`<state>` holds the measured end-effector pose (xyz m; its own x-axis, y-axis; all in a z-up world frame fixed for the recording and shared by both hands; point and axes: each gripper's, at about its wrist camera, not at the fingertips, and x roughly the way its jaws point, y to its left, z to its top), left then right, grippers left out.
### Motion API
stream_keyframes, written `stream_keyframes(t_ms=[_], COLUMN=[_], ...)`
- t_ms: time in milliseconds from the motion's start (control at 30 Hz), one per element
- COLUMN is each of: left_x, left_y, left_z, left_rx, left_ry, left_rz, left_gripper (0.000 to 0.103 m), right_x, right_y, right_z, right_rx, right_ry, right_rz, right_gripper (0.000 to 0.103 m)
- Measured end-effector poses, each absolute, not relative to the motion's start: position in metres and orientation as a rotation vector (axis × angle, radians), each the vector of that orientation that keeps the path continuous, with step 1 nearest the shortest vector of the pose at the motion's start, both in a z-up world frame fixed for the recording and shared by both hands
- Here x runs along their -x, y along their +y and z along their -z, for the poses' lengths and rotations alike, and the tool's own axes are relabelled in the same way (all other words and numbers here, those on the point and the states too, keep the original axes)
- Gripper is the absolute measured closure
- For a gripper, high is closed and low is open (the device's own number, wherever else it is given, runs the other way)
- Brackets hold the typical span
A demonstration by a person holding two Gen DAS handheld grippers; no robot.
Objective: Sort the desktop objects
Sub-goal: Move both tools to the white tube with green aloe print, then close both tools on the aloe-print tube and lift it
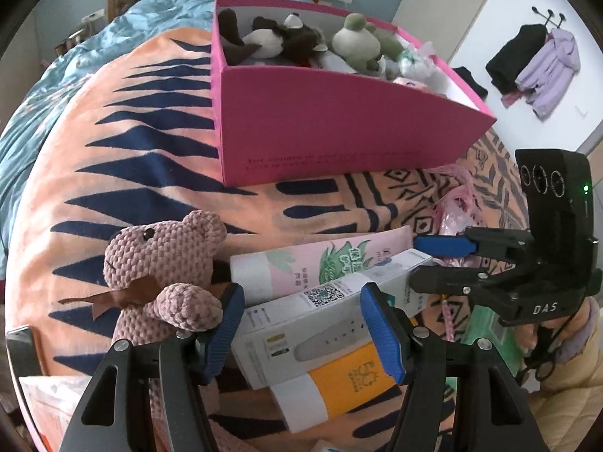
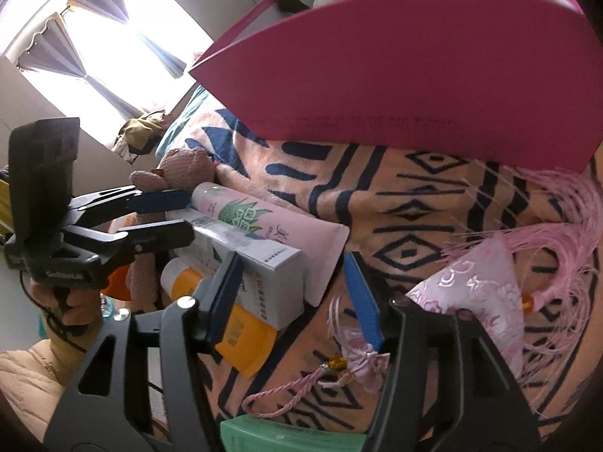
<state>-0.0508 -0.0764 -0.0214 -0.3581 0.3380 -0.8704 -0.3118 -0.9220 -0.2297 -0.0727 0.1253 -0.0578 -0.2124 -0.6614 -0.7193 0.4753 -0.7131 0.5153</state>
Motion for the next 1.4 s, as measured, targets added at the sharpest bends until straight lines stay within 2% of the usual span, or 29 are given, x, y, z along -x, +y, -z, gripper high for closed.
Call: stream_keyframes(t_ms=[133, 300, 967, 1067, 1133, 1267, 1300, 1333, 1400], left_x=[0.053, 0.060, 0.065, 0.066, 0.067, 0.069, 0.068, 0.067, 0.065], left_y=[-0.076, -0.076, -0.070, -0.068, -0.069, -0.072, -0.071, -0.068, -0.060], left_z=[0.022, 0.023, 0.022, 0.022, 0.023, 0.022, 0.020, 0.019, 0.013], left_rx=[1.488, 1.514, 1.503, 1.507, 1.515, 1.532, 1.520, 1.512, 1.485], left_ry=[-0.043, -0.024, -0.108, -0.094, -0.108, -0.144, -0.166, -0.208, -0.185], left_rz=[-2.285, -2.294, -2.272, -2.304, -2.320, -2.325, -2.304, -2.246, -2.237], left_gripper=[0.031, 0.030, 0.031, 0.036, 0.045, 0.048, 0.060, 0.070, 0.070], right_x=[0.075, 0.074, 0.079, 0.081, 0.082, 0.080, 0.078, 0.077, 0.074], right_y=[0.125, 0.127, 0.144, 0.139, 0.137, 0.135, 0.135, 0.134, 0.129], right_z=[0.060, 0.060, 0.046, 0.044, 0.044, 0.036, 0.032, 0.029, 0.023], right_rx=[-1.306, -1.297, -1.247, -1.239, -1.236, -1.196, -1.179, -1.164, -1.137], right_ry=[-0.259, -0.280, -0.305, -0.252, -0.231, -0.195, -0.187, -0.181, -0.166], right_rz=[1.967, 1.976, 2.103, 2.144, 2.158, 2.194, 2.199, 2.206, 2.170], right_gripper=[0.044, 0.043, 0.050, 0.050, 0.050, 0.050, 0.050, 0.053, 0.066])
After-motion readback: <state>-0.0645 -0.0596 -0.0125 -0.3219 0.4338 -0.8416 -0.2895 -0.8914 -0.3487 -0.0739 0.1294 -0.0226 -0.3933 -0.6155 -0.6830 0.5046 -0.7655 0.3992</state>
